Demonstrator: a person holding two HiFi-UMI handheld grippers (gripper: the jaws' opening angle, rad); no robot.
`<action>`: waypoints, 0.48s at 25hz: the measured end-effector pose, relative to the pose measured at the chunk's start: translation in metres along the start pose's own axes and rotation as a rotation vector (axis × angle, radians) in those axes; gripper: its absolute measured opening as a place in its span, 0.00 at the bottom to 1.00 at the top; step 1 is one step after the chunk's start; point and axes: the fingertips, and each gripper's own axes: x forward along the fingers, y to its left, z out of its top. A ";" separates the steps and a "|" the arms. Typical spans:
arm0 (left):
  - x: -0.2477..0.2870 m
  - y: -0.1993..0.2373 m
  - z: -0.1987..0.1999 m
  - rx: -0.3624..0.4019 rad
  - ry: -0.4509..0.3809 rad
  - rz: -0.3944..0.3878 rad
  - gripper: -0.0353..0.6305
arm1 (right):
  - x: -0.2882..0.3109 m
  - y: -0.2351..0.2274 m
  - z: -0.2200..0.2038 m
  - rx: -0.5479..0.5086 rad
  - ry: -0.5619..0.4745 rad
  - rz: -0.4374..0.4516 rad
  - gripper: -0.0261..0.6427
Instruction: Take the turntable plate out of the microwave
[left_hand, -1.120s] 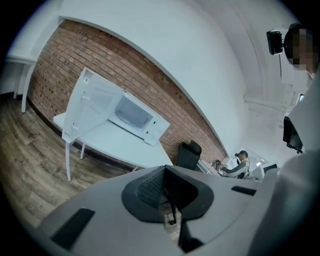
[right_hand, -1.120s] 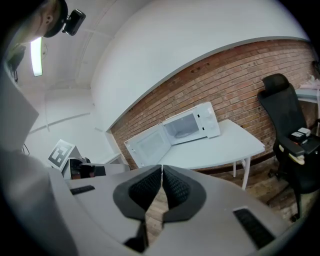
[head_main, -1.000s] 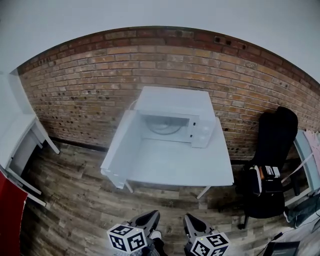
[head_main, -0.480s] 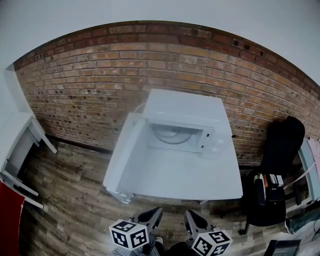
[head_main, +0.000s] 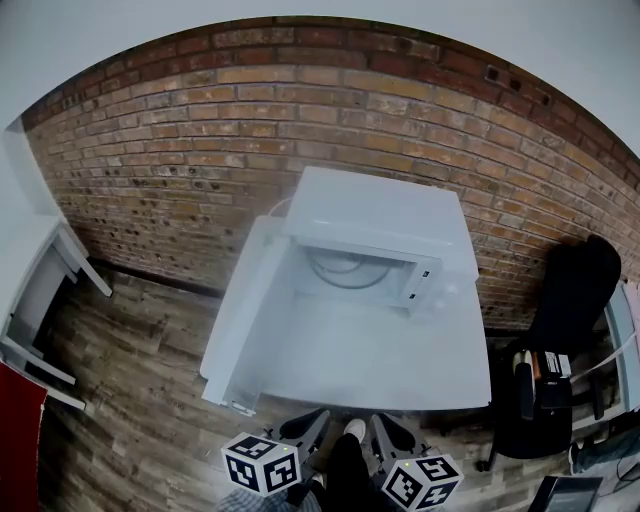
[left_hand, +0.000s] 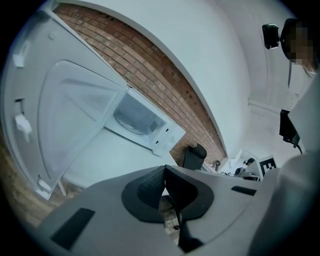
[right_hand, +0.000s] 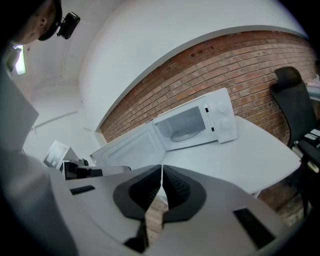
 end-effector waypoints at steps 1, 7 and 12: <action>0.007 0.002 0.003 0.000 0.000 0.003 0.07 | 0.006 -0.005 0.004 0.000 0.000 0.002 0.07; 0.058 0.021 0.037 0.009 -0.005 0.043 0.07 | 0.052 -0.042 0.038 -0.007 0.011 0.030 0.07; 0.104 0.042 0.066 -0.022 -0.022 0.107 0.07 | 0.094 -0.076 0.068 -0.005 0.053 0.062 0.07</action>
